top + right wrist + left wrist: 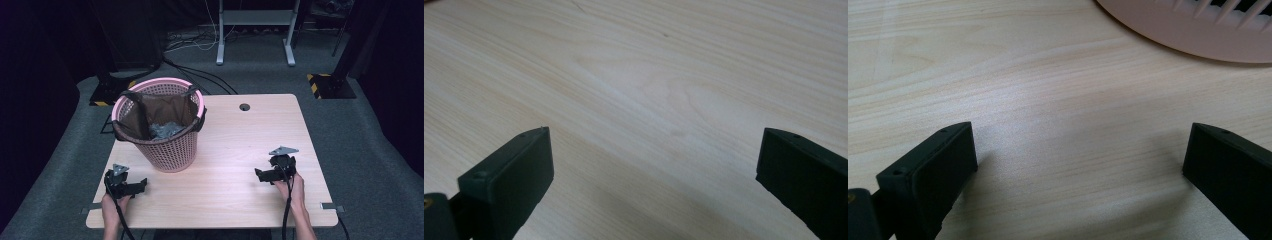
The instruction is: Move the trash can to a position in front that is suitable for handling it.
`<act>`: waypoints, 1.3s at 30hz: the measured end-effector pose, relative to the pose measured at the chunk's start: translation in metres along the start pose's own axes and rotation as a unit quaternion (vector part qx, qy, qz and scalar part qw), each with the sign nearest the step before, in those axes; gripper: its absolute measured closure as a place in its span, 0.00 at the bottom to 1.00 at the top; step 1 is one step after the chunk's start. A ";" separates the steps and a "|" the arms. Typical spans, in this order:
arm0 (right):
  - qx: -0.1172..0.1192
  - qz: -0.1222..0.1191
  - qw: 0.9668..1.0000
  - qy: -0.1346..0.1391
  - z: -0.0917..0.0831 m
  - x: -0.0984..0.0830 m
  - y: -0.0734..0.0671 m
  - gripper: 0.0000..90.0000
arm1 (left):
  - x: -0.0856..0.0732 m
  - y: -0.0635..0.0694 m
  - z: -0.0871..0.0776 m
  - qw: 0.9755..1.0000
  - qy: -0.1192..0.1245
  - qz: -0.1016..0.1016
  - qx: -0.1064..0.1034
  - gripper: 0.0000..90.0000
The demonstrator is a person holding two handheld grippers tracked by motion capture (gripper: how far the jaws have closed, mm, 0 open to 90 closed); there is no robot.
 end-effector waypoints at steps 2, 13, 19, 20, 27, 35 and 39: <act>0.005 0.001 1.000 0.001 -0.001 0.006 -0.002 0.01 | 0.000 0.000 0.000 1.000 0.000 0.000 0.000 0.01; 0.020 -0.024 0.999 0.003 -0.003 0.035 -0.018 0.02 | 0.000 0.000 0.000 1.000 0.000 -0.002 0.003 0.01; 0.030 -0.029 0.999 0.004 -0.004 0.044 -0.025 0.02 | 0.000 0.000 0.000 1.000 0.000 -0.002 0.002 0.01; 0.031 -0.031 0.999 0.003 -0.004 0.046 -0.027 0.02 | 0.000 0.000 0.000 1.000 0.000 -0.002 0.003 0.01; 0.044 -0.042 0.998 0.003 -0.006 0.060 -0.034 0.03 | 0.000 0.000 0.000 1.000 0.000 -0.002 0.003 0.01; 0.051 -0.060 0.997 0.000 -0.008 0.080 -0.042 0.04 | 0.000 0.000 0.000 1.000 0.000 -0.002 0.002 0.01; 0.058 -0.074 0.996 -0.001 -0.011 0.095 -0.046 0.06 | 0.000 0.000 0.000 1.000 0.001 -0.002 0.002 0.01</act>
Point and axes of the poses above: each handheld gripper's, and its own axes: z roughly forward along the jaws, x roughly out of its top, y roughly to its right, the point moved 6 cm from there along z, roughly forward along the jaws, and after that the axes turned 14 degrees about -x, right-handed, at the moved point
